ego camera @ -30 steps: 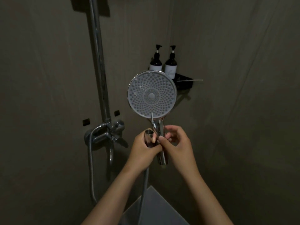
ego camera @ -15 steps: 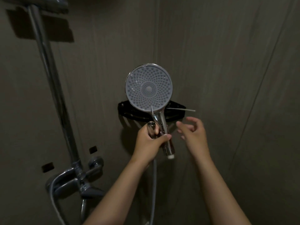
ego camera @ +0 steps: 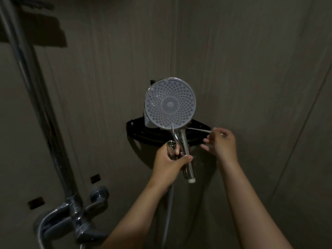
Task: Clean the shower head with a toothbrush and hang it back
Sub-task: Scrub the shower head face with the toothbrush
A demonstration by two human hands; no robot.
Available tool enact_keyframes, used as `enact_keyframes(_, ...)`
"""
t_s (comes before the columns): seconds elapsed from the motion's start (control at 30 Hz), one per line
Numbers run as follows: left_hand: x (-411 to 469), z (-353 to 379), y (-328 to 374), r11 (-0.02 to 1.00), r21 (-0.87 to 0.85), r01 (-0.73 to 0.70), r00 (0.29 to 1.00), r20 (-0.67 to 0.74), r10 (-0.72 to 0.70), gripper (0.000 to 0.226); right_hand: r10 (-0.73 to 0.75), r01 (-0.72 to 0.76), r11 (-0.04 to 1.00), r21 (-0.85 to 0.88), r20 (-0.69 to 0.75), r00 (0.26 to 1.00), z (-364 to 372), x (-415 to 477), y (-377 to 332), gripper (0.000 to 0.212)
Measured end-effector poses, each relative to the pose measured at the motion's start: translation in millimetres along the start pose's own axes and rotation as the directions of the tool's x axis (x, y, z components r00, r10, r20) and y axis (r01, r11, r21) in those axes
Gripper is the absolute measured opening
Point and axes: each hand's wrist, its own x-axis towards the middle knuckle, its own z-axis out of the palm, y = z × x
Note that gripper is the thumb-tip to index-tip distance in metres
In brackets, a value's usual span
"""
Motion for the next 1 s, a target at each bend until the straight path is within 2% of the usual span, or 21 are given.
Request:
enact_keyframes(0.07, -2, -5, 1, 1.000, -0.011, 0.005, 1.000, -0.015, -0.006, 0.036, -0.012, 0.013, 0.999, 0.029, -0.040, 0.999, 5, 2, 1, 0.012)
enact_keyframes(0.17, -6, -11, 4, 0.999, -0.033, 0.012, 0.999, -0.042, -0.013, 0.030, -0.033, 0.038, 0.998, 0.052, -0.085, 0.996, 8, -1, 0, 0.016)
enact_keyframes(0.33, -18, -25, 17, 0.999, -0.031, 0.009, 0.998, -0.059, -0.011, 0.035, -0.065, 0.075, 0.992, 0.100, -0.098, 0.993, 2, -23, -1, 0.014)
enact_keyframes(0.5, -43, -36, 24, 0.999, -0.039, 0.015, 0.998, -0.054, -0.017, 0.024, -0.052, 0.068, 0.988, 0.135, -0.121, 0.991, -14, -69, -1, 0.018)
enact_keyframes(0.7, -97, -57, 37, 0.998, -0.058, 0.036, 0.999, 0.014, -0.035, 0.030, -0.027, 0.053, 0.982, 0.181, -0.146, 0.989, -35, -163, 0, 0.013)
enact_keyframes(0.83, -154, -81, 49, 0.998, -0.061, 0.034, 0.997, 0.078, -0.029, 0.023, -0.003, 0.037, 0.980, 0.195, -0.173, 0.985, -47, -248, 2, 0.013)
enact_keyframes(1.0, -239, -114, 54, 0.996, -0.059, 0.070, 0.982, 0.177, -0.058, 0.042, 0.048, 0.005, 0.973, 0.233, -0.219, 0.975, -58, -368, 8, 0.015)
